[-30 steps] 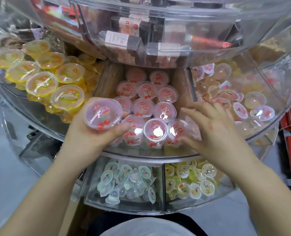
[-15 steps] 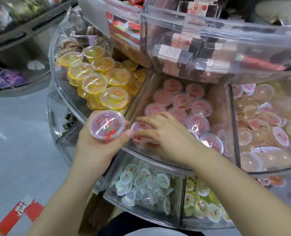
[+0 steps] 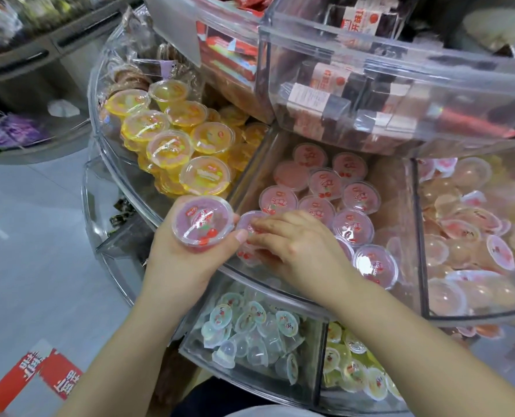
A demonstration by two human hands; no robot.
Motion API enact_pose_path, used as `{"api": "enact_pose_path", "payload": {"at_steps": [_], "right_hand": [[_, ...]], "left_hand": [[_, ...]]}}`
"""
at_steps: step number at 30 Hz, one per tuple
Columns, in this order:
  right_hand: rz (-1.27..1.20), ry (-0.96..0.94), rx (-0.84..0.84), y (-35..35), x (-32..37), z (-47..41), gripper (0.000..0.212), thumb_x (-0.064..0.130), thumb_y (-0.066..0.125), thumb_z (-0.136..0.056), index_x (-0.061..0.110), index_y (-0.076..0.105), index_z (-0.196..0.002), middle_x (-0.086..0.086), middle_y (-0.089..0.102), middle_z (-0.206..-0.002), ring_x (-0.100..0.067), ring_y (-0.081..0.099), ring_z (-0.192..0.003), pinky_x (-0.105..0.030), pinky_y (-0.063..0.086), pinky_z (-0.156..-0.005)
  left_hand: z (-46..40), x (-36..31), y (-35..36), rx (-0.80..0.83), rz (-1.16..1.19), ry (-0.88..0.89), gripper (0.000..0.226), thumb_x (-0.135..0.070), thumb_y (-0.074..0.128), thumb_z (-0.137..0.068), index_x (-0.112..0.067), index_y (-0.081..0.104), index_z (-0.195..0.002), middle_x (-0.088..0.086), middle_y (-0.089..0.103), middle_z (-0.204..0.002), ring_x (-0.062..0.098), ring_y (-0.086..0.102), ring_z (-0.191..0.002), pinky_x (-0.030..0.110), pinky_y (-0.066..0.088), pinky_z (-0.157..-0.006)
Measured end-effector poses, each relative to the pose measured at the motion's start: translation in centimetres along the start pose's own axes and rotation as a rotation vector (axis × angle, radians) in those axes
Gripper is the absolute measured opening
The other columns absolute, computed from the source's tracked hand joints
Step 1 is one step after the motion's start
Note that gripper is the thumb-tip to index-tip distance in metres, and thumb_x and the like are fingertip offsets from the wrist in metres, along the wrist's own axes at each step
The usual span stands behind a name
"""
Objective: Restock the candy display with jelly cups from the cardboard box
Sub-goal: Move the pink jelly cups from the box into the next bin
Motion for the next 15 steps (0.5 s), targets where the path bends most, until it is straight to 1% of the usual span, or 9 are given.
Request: {"api": "enact_pose_path", "payload": {"at_steps": [3,6,9,12,14,15], "right_hand": [[-0.007,0.05,0.038,0.0,0.1,-0.2,0.021,0.021,0.083,-0.065,0.012,0.076,-0.083,-0.004,0.074,-0.091,-0.025,0.068,-0.076,-0.031,0.052,-0.067],[-0.084,0.097,0.088,-0.5,-0.2,-0.3,0.028,0.028,0.08,-0.069,0.01,0.074,-0.09,-0.005,0.072,-0.098,-0.028,0.066,-0.087,-0.037,0.05,-0.076],[-0.098,0.141,0.075,-1.7,-0.6,0.1,0.03,0.032,0.075,-0.071,0.012,0.074,-0.093,-0.004,0.071,-0.101,-0.027,0.065,-0.093,-0.04,0.048,-0.081],[-0.131,0.237,0.022,-3.0,-1.2,0.6,0.025,0.027,0.069,-0.077,0.012,0.074,-0.096,-0.004,0.07,-0.104,-0.029,0.063,-0.097,-0.044,0.048,-0.084],[-0.159,0.255,0.003,-3.6,-1.5,1.0,0.024,0.021,0.071,-0.077,0.013,0.073,-0.1,-0.004,0.069,-0.105,-0.028,0.061,-0.099,-0.046,0.048,-0.085],[-0.163,0.24,0.021,-3.7,-1.5,1.1,0.026,0.019,0.074,-0.076,0.014,0.073,-0.101,-0.003,0.069,-0.106,-0.029,0.061,-0.1,-0.046,0.047,-0.086]], "left_hand": [[-0.1,0.2,0.1,0.013,-0.026,-0.005,0.039,-0.039,0.078,-0.056,-0.029,0.06,-0.09,0.001,0.07,-0.092,0.012,0.067,-0.088,0.022,0.054,-0.074],[-0.2,0.3,0.1,0.028,-0.038,-0.011,0.04,-0.036,0.081,-0.056,-0.03,0.06,-0.09,-0.002,0.07,-0.09,0.01,0.067,-0.086,0.02,0.053,-0.073],[-0.1,0.4,0.0,0.066,-0.03,-0.008,0.042,-0.037,0.082,-0.055,-0.034,0.059,-0.09,-0.007,0.068,-0.089,0.006,0.066,-0.085,0.017,0.051,-0.071],[0.1,0.6,0.0,0.131,-0.046,-0.002,0.042,-0.025,0.078,-0.064,-0.034,0.055,-0.098,-0.015,0.065,-0.094,0.001,0.063,-0.089,0.01,0.048,-0.073],[0.3,0.7,0.2,0.152,-0.081,0.003,0.041,-0.023,0.071,-0.068,-0.035,0.052,-0.102,-0.022,0.062,-0.095,-0.004,0.06,-0.089,0.006,0.045,-0.073],[0.3,0.7,0.3,0.15,-0.09,0.007,0.041,-0.024,0.069,-0.069,-0.036,0.051,-0.103,-0.024,0.06,-0.094,-0.006,0.059,-0.088,0.005,0.043,-0.073]]}}
Point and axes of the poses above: each hand's wrist, its own z-axis away from the middle knuckle, its own y-axis out of the palm, x = y × z, the point moved 2 cm from there along -z, towards the middle knuckle
